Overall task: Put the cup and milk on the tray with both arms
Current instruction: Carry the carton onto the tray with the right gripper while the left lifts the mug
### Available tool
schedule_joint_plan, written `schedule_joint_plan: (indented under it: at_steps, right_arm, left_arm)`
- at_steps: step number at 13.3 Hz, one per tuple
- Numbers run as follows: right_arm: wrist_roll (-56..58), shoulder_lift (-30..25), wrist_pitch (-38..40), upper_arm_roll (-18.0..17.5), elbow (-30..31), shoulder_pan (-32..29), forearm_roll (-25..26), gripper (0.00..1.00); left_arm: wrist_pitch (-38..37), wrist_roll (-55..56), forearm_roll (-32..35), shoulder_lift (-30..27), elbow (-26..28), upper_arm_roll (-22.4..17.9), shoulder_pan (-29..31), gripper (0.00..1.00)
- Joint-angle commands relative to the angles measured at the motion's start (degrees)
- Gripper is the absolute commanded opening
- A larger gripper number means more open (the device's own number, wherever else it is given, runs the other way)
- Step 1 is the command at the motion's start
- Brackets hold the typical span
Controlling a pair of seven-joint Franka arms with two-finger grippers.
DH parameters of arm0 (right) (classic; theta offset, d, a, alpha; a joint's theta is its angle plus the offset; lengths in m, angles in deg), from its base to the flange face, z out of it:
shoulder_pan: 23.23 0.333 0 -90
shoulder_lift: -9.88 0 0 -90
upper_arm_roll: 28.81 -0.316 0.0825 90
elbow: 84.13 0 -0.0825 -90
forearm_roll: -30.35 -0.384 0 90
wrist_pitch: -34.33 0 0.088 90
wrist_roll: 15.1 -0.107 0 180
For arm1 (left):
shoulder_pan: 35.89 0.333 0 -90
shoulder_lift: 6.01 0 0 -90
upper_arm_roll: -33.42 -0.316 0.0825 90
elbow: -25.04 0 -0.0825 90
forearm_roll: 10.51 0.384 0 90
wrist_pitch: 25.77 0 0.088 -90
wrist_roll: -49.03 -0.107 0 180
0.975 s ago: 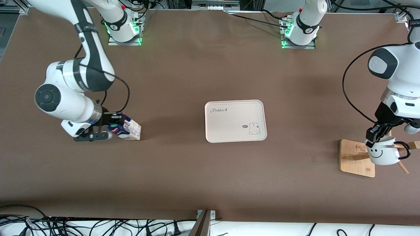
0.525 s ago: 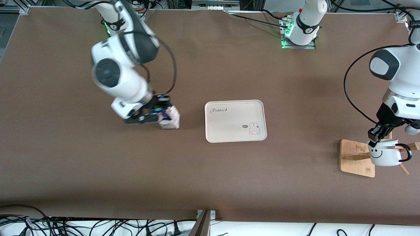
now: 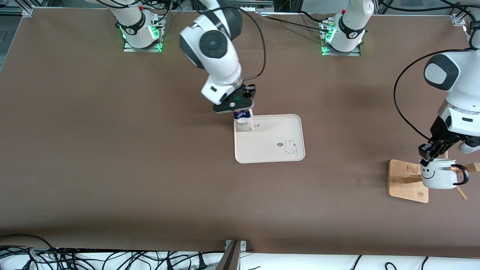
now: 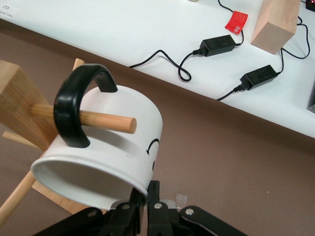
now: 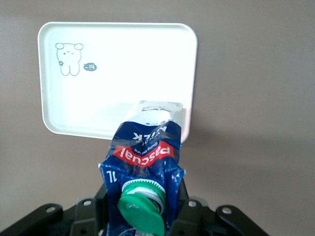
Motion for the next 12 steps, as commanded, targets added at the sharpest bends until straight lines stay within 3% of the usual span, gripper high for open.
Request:
schedule_joint_plan:
  at_steps: [1,5,9,10,11,12]
  right_arm:
    - [0.24,4.48,0.23,0.61,-4.62,-0.15,2.98,0.54]
    - [0.06,6.07,-0.3,0.52,-4.8,-0.14,4.48,0.54]
    - [-0.2,7.39,-2.58,0.61,-4.8,-0.14,4.48,0.55]
    - [-0.2,7.65,-3.02,0.52,-4.8,-0.14,4.57,0.65]
    - [-0.55,7.74,-3.55,0.61,-4.8,-0.14,4.57,1.0]
    - [-0.55,7.74,-3.73,0.78,-4.89,-0.14,4.57,1.0]
  left_arm:
    - [-8.11,-1.8,-0.98,-3.74,-1.01,2.02,-0.28,0.0]
    - [-18.3,-1.8,-0.98,-5.51,-5.47,6.85,-0.28,0.0]
    - [-37.8,-2.15,-0.89,-5.16,-14.09,9.85,-0.45,0.0]
    - [-43.59,-2.24,-0.89,-5.07,-15.94,11.16,-0.45,0.0]
    - [-48.69,-2.24,-0.89,-5.07,-17.69,12.3,-0.37,0.0]
    - [-53.97,-2.24,-0.89,-4.98,-18.23,13.27,-0.45,0.0]
